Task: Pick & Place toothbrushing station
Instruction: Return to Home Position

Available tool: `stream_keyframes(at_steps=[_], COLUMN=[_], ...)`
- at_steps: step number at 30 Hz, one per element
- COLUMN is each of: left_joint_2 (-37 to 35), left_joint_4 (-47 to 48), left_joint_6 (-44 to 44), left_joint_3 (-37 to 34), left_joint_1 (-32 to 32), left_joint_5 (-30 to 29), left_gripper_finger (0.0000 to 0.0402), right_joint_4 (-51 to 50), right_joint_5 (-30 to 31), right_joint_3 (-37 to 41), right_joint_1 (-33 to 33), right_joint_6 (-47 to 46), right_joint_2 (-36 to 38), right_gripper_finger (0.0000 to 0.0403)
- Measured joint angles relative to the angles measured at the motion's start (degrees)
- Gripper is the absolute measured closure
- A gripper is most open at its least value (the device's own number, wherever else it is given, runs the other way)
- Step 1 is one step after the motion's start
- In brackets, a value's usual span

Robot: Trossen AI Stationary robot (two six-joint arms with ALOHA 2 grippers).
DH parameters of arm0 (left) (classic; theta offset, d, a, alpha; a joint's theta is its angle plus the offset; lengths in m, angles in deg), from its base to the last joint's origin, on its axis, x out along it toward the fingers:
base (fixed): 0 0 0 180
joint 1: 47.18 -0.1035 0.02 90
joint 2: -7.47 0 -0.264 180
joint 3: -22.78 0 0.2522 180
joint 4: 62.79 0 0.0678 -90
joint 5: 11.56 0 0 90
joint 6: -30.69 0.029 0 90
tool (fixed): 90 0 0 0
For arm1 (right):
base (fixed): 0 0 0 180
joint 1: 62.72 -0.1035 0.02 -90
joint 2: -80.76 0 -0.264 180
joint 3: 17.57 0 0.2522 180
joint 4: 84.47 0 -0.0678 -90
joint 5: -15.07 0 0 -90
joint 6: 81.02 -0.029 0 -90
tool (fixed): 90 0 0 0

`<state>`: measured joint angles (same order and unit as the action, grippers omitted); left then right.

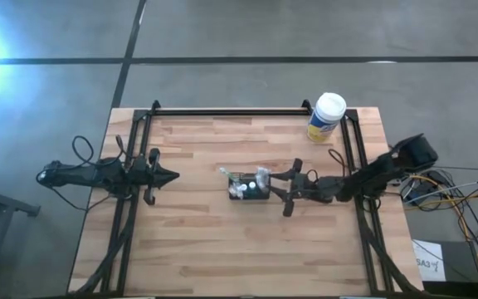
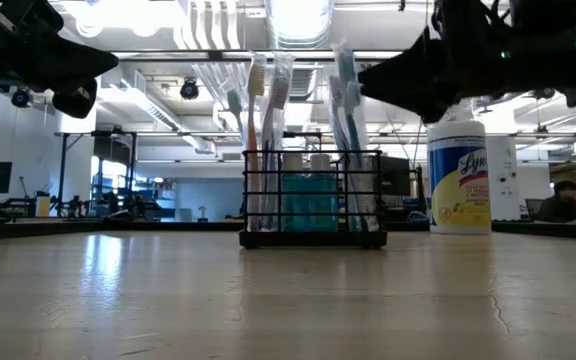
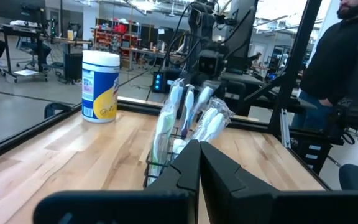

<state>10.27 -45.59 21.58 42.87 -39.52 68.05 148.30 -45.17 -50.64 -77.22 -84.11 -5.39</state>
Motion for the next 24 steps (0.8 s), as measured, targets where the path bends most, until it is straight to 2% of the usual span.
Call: stream_keyframes(at_steps=[8,12,19,24], left_joint_2=[0.0,0.0,0.0,0.0], left_joint_4=[-0.4,-0.4,-0.4,-0.5], left_joint_6=[0.0,0.0,-0.1,-0.1], left_joint_3=[0.0,0.0,0.0,0.0], left_joint_1=[0.0,0.0,0.0,0.0], left_joint_5=[0.0,0.0,0.0,0.0], left_gripper_finger=[0.0390,0.0390,0.0390,0.0390], right_joint_4=[-20.5,-23.4,-31.8,-33.0], right_joint_5=[-3.0,-2.5,5.7,6.4], right_joint_3=[-9.1,-12.5,-15.6,-16.1], right_joint_1=[-0.6,-1.1,-3.0,-4.5], right_joint_6=[-0.1,1.4,4.4,6.1], right_joint_2=[3.1,3.4,8.5,13.0], right_gripper_finger=[0.0223,0.0226,0.0245,0.0260])
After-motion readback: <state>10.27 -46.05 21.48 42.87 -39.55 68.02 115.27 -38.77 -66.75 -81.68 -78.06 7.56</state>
